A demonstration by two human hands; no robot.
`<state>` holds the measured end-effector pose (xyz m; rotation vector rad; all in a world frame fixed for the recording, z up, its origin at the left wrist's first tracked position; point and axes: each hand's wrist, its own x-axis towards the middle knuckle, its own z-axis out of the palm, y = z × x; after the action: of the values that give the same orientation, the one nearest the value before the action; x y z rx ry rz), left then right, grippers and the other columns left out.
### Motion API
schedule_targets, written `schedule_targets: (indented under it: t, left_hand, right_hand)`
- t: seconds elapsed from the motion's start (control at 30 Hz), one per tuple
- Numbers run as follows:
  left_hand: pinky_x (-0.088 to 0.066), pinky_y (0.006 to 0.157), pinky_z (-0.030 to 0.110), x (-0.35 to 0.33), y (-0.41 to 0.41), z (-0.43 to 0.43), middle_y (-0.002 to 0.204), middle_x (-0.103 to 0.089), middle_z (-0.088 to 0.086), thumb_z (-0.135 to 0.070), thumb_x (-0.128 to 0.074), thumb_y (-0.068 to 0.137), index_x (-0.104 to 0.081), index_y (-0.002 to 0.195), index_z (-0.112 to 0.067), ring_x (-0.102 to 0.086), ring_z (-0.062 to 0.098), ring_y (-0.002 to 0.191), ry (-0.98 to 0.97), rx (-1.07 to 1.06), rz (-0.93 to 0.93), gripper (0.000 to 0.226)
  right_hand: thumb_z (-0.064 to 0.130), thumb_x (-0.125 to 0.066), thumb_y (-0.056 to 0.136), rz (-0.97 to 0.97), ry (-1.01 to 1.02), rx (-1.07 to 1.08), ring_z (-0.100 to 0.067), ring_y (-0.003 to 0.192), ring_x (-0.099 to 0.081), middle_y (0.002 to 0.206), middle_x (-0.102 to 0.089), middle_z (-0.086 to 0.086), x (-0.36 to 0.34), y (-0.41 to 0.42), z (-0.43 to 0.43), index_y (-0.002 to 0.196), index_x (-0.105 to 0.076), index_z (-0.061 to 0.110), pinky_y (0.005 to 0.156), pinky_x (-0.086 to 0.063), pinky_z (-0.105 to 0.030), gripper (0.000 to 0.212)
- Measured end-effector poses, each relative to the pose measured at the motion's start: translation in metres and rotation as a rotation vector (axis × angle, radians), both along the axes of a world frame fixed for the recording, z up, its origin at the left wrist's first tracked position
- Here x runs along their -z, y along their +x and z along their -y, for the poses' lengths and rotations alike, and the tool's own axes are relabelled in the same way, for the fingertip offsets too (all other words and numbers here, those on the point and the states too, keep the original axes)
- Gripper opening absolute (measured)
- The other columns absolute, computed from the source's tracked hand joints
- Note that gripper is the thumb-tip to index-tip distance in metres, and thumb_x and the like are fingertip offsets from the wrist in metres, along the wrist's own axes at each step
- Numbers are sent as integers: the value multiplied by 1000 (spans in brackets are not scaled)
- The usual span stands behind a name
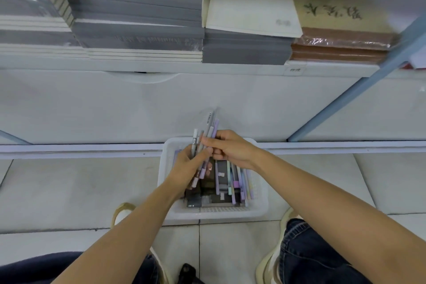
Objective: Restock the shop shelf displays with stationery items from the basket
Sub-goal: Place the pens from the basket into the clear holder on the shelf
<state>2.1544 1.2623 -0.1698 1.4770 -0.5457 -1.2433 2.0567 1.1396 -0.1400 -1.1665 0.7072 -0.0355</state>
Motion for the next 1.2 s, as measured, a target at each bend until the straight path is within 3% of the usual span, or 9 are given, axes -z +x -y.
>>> schedule_targets:
  t: [0.07, 0.17, 0.27, 0.5, 0.6, 0.73, 0.93, 1.07, 1.2]
  left_hand:
    - [-48, 62, 37, -13, 4, -1, 72, -67, 7, -36, -61, 92, -62, 92, -12, -61, 22, 63, 5, 59, 45, 23]
    - [-45, 50, 28, -31, 2, -3, 67, -65, 6, -39, -59, 90, -58, 86, -13, -59, 19, 55, -26, 85, 73, 27]
    - [-41, 40, 22, -45, -5, -5, 63, -63, 4, -36, -55, 96, -57, 82, -18, -57, 14, 49, -59, 41, 100, 23]
    - [-48, 48, 24, -75, -11, -6, 60, -59, 4, -50, -54, 88, -57, 85, -12, -55, 12, 48, -108, -18, 133, 38]
    - [-45, 43, 21, -89, -6, -6, 60, -62, 6, -39, -52, 96, -61, 77, -8, -51, 12, 42, -154, -88, 143, 37]
    - [-38, 40, 20, -117, 6, -6, 62, -62, 1, -38, -54, 96, -62, 86, -12, -45, 12, 41, -213, -75, 146, 29]
    - [-34, 37, 19, -168, 24, -1, 55, -50, -4, -32, -63, 92, -52, 80, -15, -40, 9, 39, -326, -232, 117, 24]
    - [-34, 38, 20, -199, 29, -2, 53, -49, -6, -40, -59, 93, -51, 74, -17, -42, 9, 41, -348, -231, 283, 31]
    - [-31, 37, 19, -232, 22, 1, 51, -44, -7, -43, -56, 94, -55, 73, -17, -35, 9, 40, -477, -199, 160, 34]
  right_hand:
    - [15, -58, 96, 4, -39, -51, -8, 46, -33, 52, -40, 2, -12, -1, -1, 82, -62, 4, 51, -33, -22, 18]
    - [11, -60, 94, 21, -93, -22, -9, 46, -37, 50, -43, 3, -26, -3, -2, 81, -58, 4, 48, -37, -19, 15]
    - [6, -60, 93, 75, -174, 81, -13, 54, -49, 65, -54, -5, -37, -7, -3, 88, -56, 6, 55, -47, -21, 7]
    - [14, -61, 94, 129, -304, 58, -12, 58, -55, 69, -62, -1, -68, -15, -5, 93, -63, 6, 58, -50, -20, 8]
    - [14, -60, 95, 182, -306, 214, -15, 68, -62, 82, -68, -8, -89, -18, -2, 96, -63, 8, 61, -52, -21, 7]
    - [8, -61, 92, 287, -274, 321, -19, 71, -66, 87, -68, -13, -122, -27, 8, 93, -63, 5, 67, -56, -23, 3]
    - [12, -74, 76, 336, -164, 145, -18, 75, -71, 85, -73, -12, -164, -42, 16, 84, -68, 6, 69, -56, -22, 12]
    - [9, -71, 84, 181, -353, -102, -20, 85, -71, 99, -74, -12, -180, -49, 10, 104, -73, 14, 74, -56, -23, 20]
    - [11, -66, 90, 202, -505, -183, -21, 92, -71, 98, -75, -9, -198, -48, -1, 109, -71, 12, 86, -57, -29, 20]
